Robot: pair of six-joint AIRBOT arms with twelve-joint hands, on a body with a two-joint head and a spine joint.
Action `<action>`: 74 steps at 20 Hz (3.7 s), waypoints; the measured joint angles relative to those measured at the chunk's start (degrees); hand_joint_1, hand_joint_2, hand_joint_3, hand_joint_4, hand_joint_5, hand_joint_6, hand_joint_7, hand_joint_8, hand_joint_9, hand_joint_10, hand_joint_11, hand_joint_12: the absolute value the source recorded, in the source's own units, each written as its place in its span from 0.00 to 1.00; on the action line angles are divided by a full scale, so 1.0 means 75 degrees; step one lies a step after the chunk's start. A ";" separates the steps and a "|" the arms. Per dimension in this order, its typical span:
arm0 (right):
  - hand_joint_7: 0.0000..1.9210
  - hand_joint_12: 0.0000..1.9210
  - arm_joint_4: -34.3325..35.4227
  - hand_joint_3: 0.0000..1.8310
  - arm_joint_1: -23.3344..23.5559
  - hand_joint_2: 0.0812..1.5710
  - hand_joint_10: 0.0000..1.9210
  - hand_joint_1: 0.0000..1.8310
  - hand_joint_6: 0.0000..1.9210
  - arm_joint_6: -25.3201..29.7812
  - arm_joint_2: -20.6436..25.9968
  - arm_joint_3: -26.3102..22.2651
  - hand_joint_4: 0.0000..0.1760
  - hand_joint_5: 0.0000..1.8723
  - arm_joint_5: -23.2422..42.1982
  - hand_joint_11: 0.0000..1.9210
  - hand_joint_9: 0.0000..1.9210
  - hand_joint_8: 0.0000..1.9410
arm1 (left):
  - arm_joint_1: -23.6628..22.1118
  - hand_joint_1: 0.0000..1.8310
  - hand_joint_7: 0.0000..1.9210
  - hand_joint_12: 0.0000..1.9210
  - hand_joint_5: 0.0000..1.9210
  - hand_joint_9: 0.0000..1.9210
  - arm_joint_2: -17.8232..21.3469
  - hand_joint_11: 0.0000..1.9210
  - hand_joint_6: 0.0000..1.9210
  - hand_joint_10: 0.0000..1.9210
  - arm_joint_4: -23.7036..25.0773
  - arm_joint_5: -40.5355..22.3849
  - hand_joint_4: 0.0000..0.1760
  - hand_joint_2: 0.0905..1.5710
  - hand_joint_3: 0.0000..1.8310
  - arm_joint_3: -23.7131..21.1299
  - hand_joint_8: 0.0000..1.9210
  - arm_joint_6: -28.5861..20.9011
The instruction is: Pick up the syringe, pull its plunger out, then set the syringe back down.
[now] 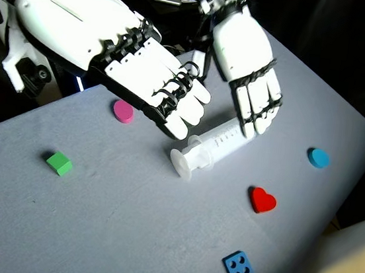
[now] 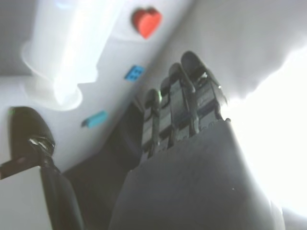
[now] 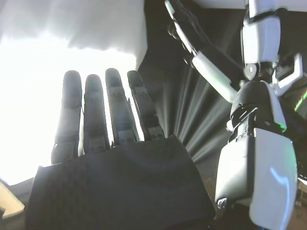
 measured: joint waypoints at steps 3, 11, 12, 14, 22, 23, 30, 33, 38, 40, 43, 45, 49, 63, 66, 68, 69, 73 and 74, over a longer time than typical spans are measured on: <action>0.06 0.18 -0.0012 0.00 0.0000 0.59 0.00 0.00 0.00 -0.0009 0.0000 0.0000 0.00 0.04 0.0187 0.00 0.03 0.00 | 0.0230 0.49 0.08 0.33 0.07 0.09 -0.0294 0.00 0.00 0.00 0.0198 0.0000 0.00 0.60 0.00 0.0227 0.00 -0.0140; 0.06 0.17 0.0259 0.00 -0.0178 0.59 0.00 0.00 0.00 0.0248 0.0052 0.0204 0.00 0.04 0.0358 0.00 0.03 0.00 | 0.1032 0.48 0.09 0.32 0.08 0.09 -0.0691 0.00 0.01 0.00 0.1011 -0.0128 0.00 0.61 0.00 0.0656 0.00 -0.0953; 0.06 0.17 0.0323 0.00 -0.0137 0.59 0.00 0.00 0.00 0.0388 0.0087 0.0227 0.00 0.03 0.0344 0.00 0.03 0.00 | 0.1183 0.48 0.09 0.32 0.08 0.09 -0.0734 0.00 0.00 0.00 0.1309 -0.0233 0.00 0.61 0.00 0.0664 0.00 -0.1163; 0.06 0.17 0.0358 0.00 -0.0076 0.59 0.00 0.00 0.00 0.0452 0.0248 0.0242 0.00 0.03 0.0274 0.00 0.03 0.00 | 0.1419 0.48 0.09 0.32 0.08 0.09 -0.0790 0.00 0.00 0.00 0.1492 -0.0329 0.00 0.61 0.00 0.0676 0.00 -0.1411; 0.04 0.13 -0.0082 0.00 -0.0358 0.60 0.00 0.00 0.00 0.2702 0.0463 0.0297 0.00 0.02 -0.0015 0.00 0.02 0.00 | 0.1781 0.48 0.09 0.33 0.08 0.09 -0.1259 0.00 0.00 0.00 0.1804 -0.0539 0.00 0.62 0.00 0.1271 0.00 -0.1711; 0.04 0.13 -0.0192 0.00 -0.0443 0.60 0.00 0.00 0.00 0.3191 0.0463 0.0358 0.00 0.02 -0.0099 0.00 0.02 0.00 | 0.1818 0.48 0.09 0.33 0.08 0.09 -0.1294 0.00 0.00 0.00 0.1845 -0.0519 0.00 0.63 0.00 0.1323 0.00 -0.1719; 0.04 0.10 -0.1711 0.00 -0.1341 0.60 0.00 0.00 0.00 0.6443 0.0466 0.0624 0.00 0.02 -0.0201 0.00 0.01 0.00 | 0.2020 0.48 0.09 0.34 0.08 0.09 -0.1716 0.00 0.00 0.00 0.2040 -0.0280 0.00 0.62 0.00 0.1842 0.00 -0.1798; 0.05 0.13 -0.2273 0.00 -0.1827 0.59 0.00 0.00 0.00 0.7915 0.0192 0.0807 0.00 0.03 0.0143 0.00 0.02 0.00 | 0.2098 0.48 0.09 0.34 0.08 0.09 -0.1827 0.00 0.00 0.00 0.2200 -0.0198 0.00 0.62 0.00 0.2028 0.00 -0.1821; 0.06 0.14 -0.2777 0.00 -0.2203 0.59 0.00 0.00 0.01 0.9433 0.0111 0.1035 0.00 0.05 0.0583 0.00 0.03 0.00 | 0.2148 0.49 0.08 0.34 0.07 0.09 -0.1920 0.00 0.00 0.00 0.2192 -0.0050 0.00 0.62 0.00 0.2200 0.00 -0.1944; 0.05 0.13 -0.3063 0.00 -0.2250 0.59 0.00 0.00 0.00 1.0217 0.0044 0.1139 0.00 0.03 0.0513 0.00 0.02 0.00 | 0.2148 0.48 0.08 0.33 0.07 0.09 -0.1920 0.00 0.00 0.00 0.2183 -0.0044 0.00 0.62 0.00 0.2302 0.00 -0.1979; 0.06 0.12 -0.3136 0.00 -0.2305 0.59 0.00 0.00 0.00 1.0349 -0.0178 0.1247 0.00 0.04 0.0341 0.00 0.02 0.00 | 0.2148 0.48 0.08 0.33 0.07 0.09 -0.1920 0.00 0.00 0.00 0.2189 0.0003 0.00 0.62 0.00 0.2305 0.00 -0.1999; 0.05 0.13 -0.3171 0.00 -0.2363 0.60 0.00 0.00 0.00 1.0384 -0.0268 0.1343 0.00 0.03 0.0361 0.00 0.02 0.00 | 0.2148 0.49 0.13 0.40 0.12 0.13 -0.1920 0.00 0.00 0.00 0.2194 0.0041 0.00 0.62 0.00 0.2317 0.00 -0.2005; 0.04 0.07 -0.3127 0.00 -0.2588 0.61 0.00 0.00 0.00 1.0666 -0.0294 0.1402 0.00 0.03 0.0519 0.00 0.01 0.00 | 0.2148 0.60 0.24 0.44 0.22 0.22 -0.1920 0.05 0.01 0.01 0.2200 0.0090 0.00 0.57 0.00 0.2323 0.01 -0.2028; 0.05 0.15 -0.3538 0.00 -0.2906 0.62 0.00 0.00 0.00 1.0797 -0.0452 0.1559 0.00 0.03 0.0699 0.00 0.02 0.00 | 0.2180 0.76 0.53 0.50 0.51 0.54 -0.1967 0.49 0.42 0.56 0.2594 0.0044 0.00 0.67 0.00 0.2308 0.48 -0.2078; 0.05 0.13 -0.3570 0.00 -0.2903 0.61 0.00 0.07 0.00 1.0803 -0.0493 0.1577 0.00 0.04 0.0705 0.00 0.02 0.00 | 0.2203 0.76 0.53 0.50 0.50 0.55 -0.1909 0.50 0.42 0.56 0.2632 0.0067 0.00 0.67 0.00 0.2212 0.47 -0.2226; 0.06 0.15 -0.3573 0.00 -0.2903 0.59 0.00 0.14 0.00 1.0850 -0.0530 0.1609 0.00 0.05 0.0714 0.00 0.03 0.00 | 0.2200 0.76 0.53 0.50 0.49 0.54 -0.1848 0.50 0.43 0.56 0.2681 0.0265 0.00 0.67 0.00 0.2186 0.47 -0.2267; 0.06 0.12 -0.3576 0.00 -0.2906 0.60 0.00 0.15 0.00 1.0856 -0.0554 0.1623 0.00 0.04 0.0714 0.00 0.03 0.00 | 0.2200 0.76 0.54 0.50 0.50 0.54 -0.1798 0.49 0.43 0.57 0.2728 0.0411 0.00 0.67 0.00 0.2183 0.47 -0.2291; 0.03 0.09 -0.3576 0.01 -0.2911 0.63 0.00 0.28 0.00 1.0911 -0.0624 0.1722 0.00 0.00 0.0720 0.00 0.00 0.00 | 0.2075 0.76 0.53 0.50 0.48 0.53 -0.1524 0.50 0.43 0.58 0.3127 0.1396 0.00 0.68 0.00 0.2162 0.48 -0.2340; 0.03 0.13 -0.3570 0.00 -0.2911 0.64 0.00 0.32 0.00 1.1025 -0.0638 0.1737 0.00 0.01 0.0752 0.00 0.01 0.00 | 0.1990 0.76 0.53 0.49 0.48 0.53 -0.1448 0.49 0.43 0.58 0.3322 0.1661 0.00 0.68 0.00 0.2154 0.48 -0.2369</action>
